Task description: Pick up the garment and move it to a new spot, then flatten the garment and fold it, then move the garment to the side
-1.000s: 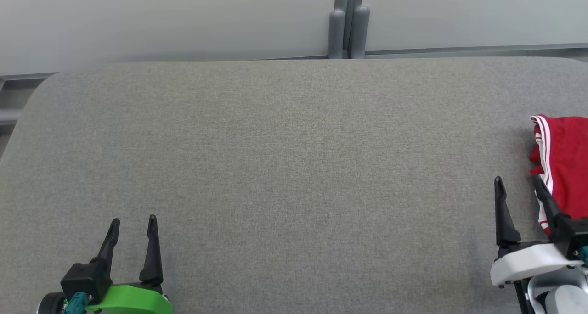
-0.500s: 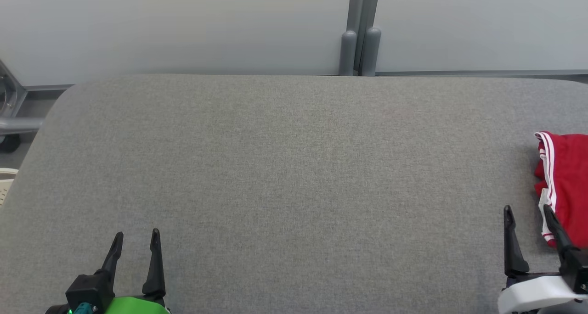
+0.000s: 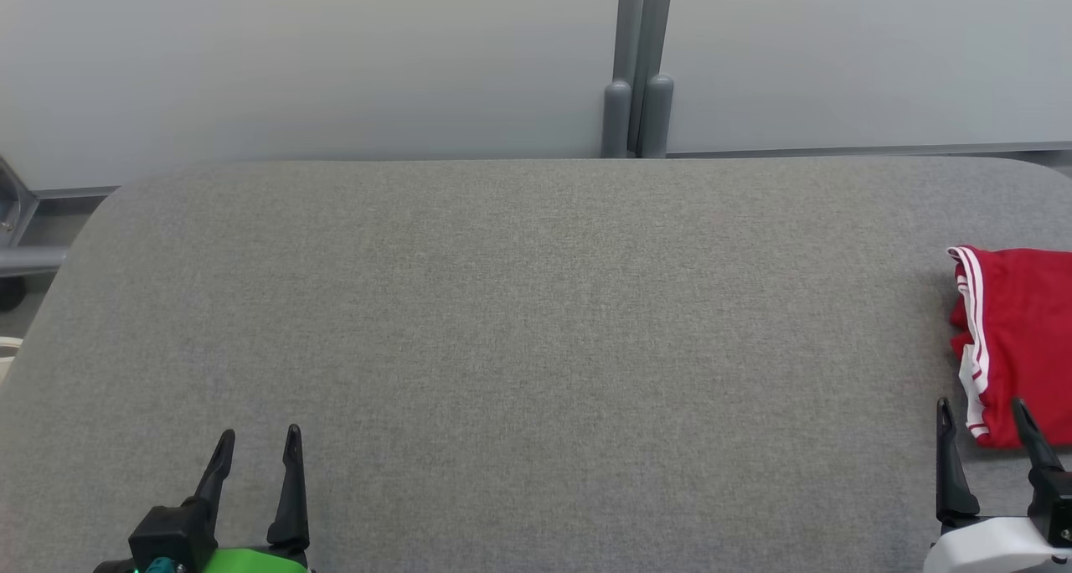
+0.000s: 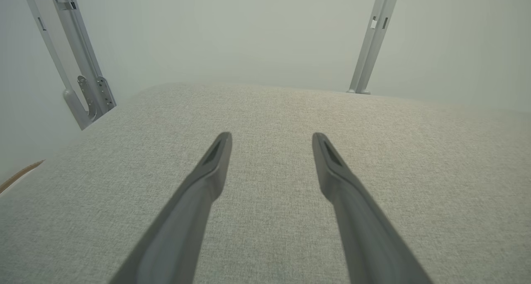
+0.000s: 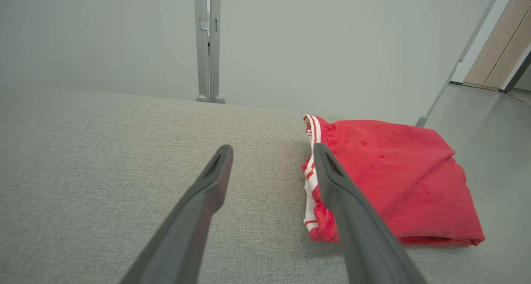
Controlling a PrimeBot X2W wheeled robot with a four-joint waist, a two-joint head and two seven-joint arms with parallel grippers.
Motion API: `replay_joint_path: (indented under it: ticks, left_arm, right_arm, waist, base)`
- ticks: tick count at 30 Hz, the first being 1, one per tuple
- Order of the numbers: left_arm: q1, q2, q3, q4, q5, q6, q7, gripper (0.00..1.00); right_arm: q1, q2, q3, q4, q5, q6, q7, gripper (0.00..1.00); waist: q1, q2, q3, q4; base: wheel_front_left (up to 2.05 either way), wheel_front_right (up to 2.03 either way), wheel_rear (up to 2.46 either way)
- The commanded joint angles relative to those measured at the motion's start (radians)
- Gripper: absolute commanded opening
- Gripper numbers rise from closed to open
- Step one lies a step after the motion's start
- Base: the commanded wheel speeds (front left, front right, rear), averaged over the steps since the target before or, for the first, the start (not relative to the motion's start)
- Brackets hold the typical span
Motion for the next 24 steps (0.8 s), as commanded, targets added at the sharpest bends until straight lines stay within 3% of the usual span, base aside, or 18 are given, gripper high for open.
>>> replay_joint_path:
  ticks: [1,24]
  left_arm:
    - [0.004,0.003,0.002,0.001,-0.005,-0.003,-0.002,1.00]
    - [0.000,0.018,-0.013,0.014,-0.028,-0.003,-0.002,1.00]
  right_arm:
    - [-0.007,-0.003,-0.003,-0.002,-0.010,0.000,-0.002,1.00]
    - [-0.027,-0.003,0.023,0.016,-0.037,0.000,-0.002,1.00]
  waist:
    - [0.0000,0.0120,-0.002,-0.003]
    - [0.0000,0.0120,-0.005,-0.013]
  base:
    - [0.00,0.00,0.00]
    - [0.00,0.00,0.00]
